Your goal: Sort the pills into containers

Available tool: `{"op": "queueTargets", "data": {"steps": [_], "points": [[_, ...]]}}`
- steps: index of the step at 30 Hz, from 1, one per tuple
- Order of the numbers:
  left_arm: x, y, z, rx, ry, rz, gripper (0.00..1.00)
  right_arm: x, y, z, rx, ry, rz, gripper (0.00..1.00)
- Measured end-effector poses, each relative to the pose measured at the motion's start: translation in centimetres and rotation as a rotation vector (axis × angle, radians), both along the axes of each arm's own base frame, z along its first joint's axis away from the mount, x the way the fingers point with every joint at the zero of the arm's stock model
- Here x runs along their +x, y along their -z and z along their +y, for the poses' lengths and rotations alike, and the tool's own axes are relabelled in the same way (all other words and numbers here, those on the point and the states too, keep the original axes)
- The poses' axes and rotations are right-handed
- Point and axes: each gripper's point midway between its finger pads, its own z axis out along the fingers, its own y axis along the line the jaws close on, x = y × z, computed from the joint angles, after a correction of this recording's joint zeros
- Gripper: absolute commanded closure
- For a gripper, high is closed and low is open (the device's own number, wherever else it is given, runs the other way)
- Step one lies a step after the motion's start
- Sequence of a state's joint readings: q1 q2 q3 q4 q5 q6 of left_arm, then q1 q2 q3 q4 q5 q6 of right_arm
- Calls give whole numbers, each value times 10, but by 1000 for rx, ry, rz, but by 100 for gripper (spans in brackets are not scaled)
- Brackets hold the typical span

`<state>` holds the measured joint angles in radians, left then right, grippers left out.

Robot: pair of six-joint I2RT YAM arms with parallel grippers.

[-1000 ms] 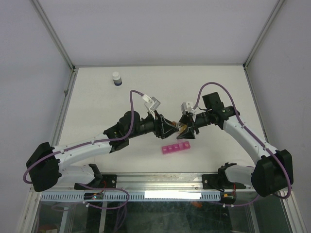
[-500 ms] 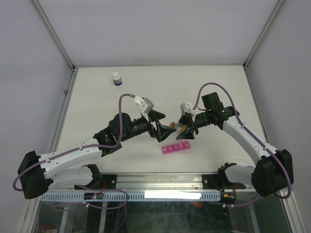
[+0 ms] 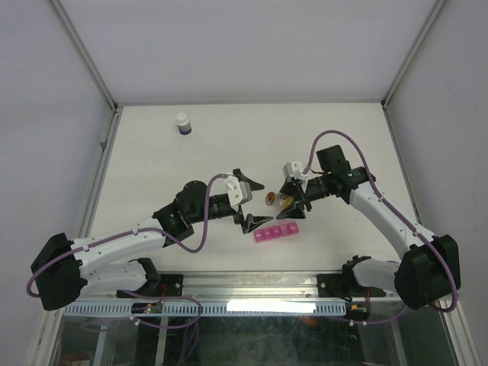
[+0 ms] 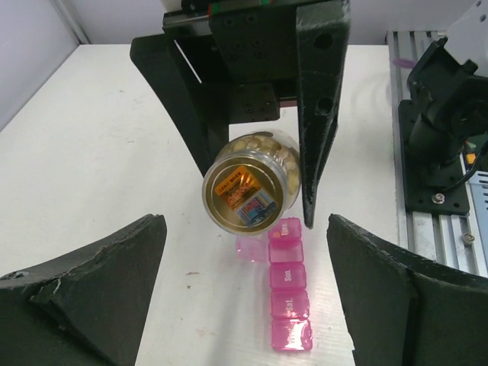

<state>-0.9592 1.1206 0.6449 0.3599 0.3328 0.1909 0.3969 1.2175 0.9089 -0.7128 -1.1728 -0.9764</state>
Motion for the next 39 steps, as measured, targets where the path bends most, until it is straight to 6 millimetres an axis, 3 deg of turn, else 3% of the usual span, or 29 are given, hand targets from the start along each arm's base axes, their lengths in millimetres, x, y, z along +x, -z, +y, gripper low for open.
{"op": "queueTargets", "data": {"steps": [7, 17, 21, 32, 39], "points": [[6, 7, -7, 24, 26, 6, 21, -1, 0, 0, 4, -5, -1, 100], [5, -7, -9, -21, 45, 10, 36, -2, -1, 1, 12, -11, -4, 100], [5, -9, -9, -30, 54, 18, 47, -2, -1, 1, 12, -12, -4, 100], [1, -11, -12, -55, 66, 94, 89, -2, -2, 0, 12, -11, 0, 100], [5, -10, -13, -117, -40, 336, 96, 0, 0, -2, -1, 8, 16, 100]]}}
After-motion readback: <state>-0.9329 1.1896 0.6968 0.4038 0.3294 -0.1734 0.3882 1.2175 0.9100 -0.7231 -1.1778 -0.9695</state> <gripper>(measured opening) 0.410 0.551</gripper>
